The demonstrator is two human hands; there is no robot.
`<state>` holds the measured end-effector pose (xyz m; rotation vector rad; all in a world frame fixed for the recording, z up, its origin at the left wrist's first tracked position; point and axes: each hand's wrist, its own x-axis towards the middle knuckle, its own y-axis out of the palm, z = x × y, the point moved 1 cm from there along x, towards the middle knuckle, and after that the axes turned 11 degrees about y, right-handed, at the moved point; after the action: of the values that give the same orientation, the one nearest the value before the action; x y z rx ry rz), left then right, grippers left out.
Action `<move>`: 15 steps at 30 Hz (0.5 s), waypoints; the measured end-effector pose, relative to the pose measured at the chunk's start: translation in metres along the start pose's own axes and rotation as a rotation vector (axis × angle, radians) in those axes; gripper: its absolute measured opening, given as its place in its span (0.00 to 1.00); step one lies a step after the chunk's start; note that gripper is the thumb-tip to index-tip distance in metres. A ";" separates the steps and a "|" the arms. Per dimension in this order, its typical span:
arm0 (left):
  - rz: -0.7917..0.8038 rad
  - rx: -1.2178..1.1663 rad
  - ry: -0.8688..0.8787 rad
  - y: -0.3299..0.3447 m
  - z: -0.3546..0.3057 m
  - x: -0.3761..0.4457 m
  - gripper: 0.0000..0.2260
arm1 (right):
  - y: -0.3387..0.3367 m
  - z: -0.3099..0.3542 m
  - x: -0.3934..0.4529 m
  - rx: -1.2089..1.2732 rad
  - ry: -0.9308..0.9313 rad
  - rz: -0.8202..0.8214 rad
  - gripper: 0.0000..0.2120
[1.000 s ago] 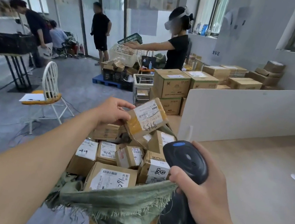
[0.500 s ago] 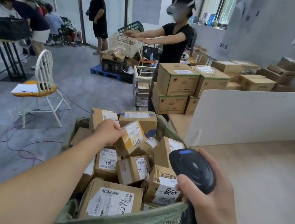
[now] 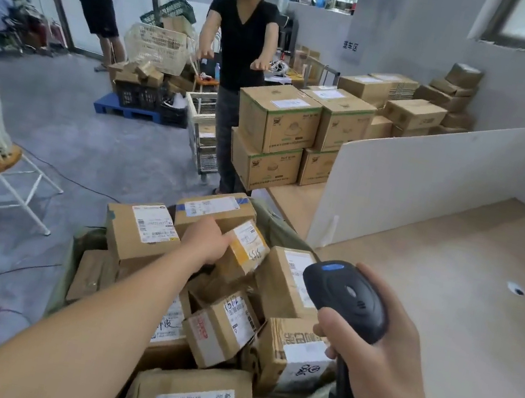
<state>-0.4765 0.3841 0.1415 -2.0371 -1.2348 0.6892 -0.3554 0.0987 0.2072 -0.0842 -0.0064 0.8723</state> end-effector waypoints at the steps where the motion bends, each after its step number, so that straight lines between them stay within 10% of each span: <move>1: 0.003 0.031 0.008 0.003 0.002 0.003 0.16 | 0.000 -0.001 0.001 0.001 0.007 -0.008 0.31; 15: 0.323 0.067 -0.112 0.005 0.014 0.004 0.12 | 0.004 -0.005 -0.005 -0.039 0.035 -0.090 0.33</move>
<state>-0.4819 0.3898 0.1287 -2.1891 -0.9356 0.9937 -0.3613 0.0971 0.2022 -0.1351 0.0053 0.7809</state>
